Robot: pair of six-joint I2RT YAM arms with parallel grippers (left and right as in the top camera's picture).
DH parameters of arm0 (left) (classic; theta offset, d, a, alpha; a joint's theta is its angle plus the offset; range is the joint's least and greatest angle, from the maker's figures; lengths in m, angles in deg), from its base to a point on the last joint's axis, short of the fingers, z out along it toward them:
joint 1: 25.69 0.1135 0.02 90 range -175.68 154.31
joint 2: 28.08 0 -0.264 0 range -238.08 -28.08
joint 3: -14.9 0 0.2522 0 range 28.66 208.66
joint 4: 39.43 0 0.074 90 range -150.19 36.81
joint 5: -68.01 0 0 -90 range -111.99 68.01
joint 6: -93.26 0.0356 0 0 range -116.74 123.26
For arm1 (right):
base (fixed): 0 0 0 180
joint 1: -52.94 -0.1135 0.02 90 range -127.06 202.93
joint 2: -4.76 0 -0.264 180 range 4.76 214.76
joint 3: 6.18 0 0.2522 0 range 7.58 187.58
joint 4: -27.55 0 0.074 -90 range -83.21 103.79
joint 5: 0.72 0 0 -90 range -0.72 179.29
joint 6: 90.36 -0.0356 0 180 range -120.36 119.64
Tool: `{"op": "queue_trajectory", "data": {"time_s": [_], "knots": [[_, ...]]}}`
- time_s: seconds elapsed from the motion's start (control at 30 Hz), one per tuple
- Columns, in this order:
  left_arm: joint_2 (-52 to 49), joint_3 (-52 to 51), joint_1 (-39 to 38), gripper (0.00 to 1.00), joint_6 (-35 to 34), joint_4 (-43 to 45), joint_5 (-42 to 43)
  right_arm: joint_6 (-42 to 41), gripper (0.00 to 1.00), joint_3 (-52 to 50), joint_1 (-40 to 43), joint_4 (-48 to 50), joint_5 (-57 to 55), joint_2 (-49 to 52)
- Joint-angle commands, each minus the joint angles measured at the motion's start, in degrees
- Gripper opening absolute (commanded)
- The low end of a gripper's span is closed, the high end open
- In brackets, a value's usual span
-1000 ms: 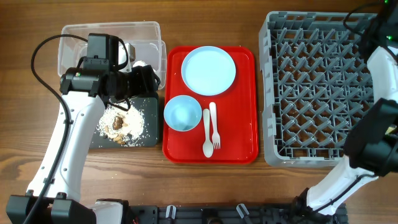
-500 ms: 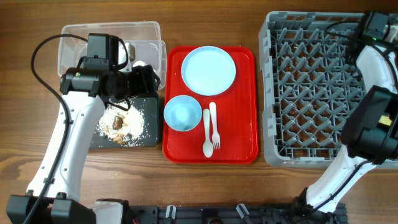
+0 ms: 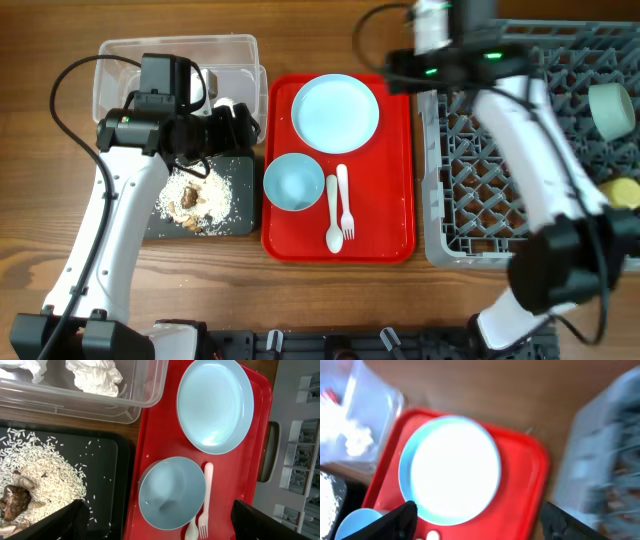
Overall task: Sort waste into correct bins and load items into the dishwasher rack
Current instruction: 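Grasp the mint-green bowl with the right gripper and place it in the rack, then grasp the light-blue plate with the right gripper and stand it in the rack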
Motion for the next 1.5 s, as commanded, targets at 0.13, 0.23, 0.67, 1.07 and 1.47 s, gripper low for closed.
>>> {"op": "queue_trajectory", "data": {"time_s": [0.13,0.23,0.67,1.07,1.47], "knots": [[1.0,0.1,0.2,0.92,0.1,0.1,-0.4,-22.4,0.53,0.0,-5.6,-1.2,-12.2,17.4],[1.0,0.1,0.2,0.92,0.1,0.1,-0.4,-24.5,0.31,0.0,-5.6,-1.4,-10.6,21.4],[1.0,0.1,0.2,0.92,0.1,0.2,-0.3,-2.8,0.04,5.1,7.5,4.4,-11.0,-1.6],[1.0,0.1,0.2,0.92,0.1,0.2,-0.4,26.9,0.04,3.9,22.5,18.9,-70.3,-4.7],[1.0,0.1,0.2,0.93,0.1,0.2,-0.3,5.6,0.04,3.4,22.9,3.2,-59.1,5.8]]}}
